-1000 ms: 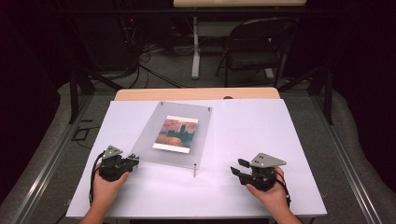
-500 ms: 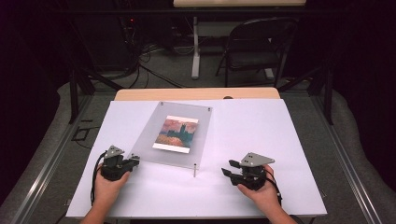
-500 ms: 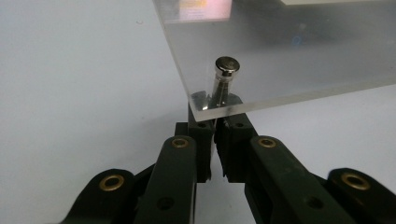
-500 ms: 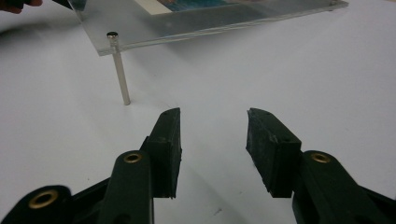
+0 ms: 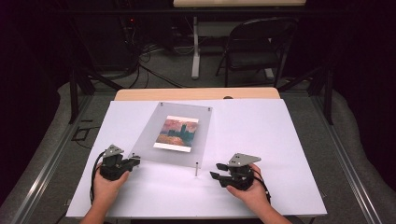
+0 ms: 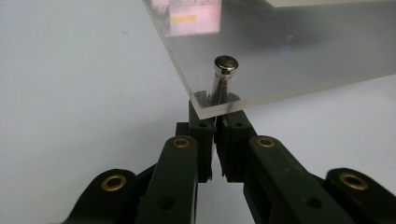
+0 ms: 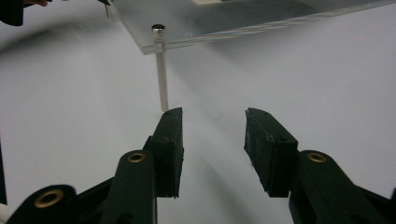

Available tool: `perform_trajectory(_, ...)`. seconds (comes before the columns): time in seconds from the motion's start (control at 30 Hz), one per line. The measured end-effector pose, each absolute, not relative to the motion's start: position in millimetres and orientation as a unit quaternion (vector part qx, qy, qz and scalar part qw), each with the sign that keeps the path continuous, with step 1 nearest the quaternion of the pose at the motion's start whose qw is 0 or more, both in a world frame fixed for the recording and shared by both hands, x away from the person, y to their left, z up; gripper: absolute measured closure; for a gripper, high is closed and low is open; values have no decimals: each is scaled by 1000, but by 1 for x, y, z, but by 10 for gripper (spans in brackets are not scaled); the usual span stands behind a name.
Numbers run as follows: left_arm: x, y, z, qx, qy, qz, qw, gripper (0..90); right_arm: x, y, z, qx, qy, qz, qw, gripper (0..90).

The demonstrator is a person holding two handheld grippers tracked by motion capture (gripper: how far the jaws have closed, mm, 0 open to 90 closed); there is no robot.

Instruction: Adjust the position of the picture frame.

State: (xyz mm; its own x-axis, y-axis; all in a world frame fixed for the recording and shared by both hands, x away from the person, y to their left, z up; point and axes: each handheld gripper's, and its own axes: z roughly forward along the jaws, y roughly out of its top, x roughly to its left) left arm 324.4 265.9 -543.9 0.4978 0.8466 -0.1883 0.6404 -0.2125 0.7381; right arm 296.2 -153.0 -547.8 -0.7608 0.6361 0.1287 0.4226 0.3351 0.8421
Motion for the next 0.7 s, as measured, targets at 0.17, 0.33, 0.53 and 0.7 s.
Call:
perform_trajectory(0.17, 323, 264, -541, 764, 484, 129, 407, 852, 301, -134, -549, 315, 811, 483, 97, 590)
perform_trajectory(0.33, 321, 264, -537, 763, 481, 126, 414, 852, 306, -123, -553, 309, 815, 483, 89, 594)
perform_trajectory(0.53, 316, 260, -532, 762, 473, 119, 426, 852, 312, -113, -556, 309, 811, 490, 80, 623)
perform_trajectory(0.7, 314, 257, -531, 761, 469, 115, 433, 853, 314, -108, -554, 310, 807, 496, 84, 710)
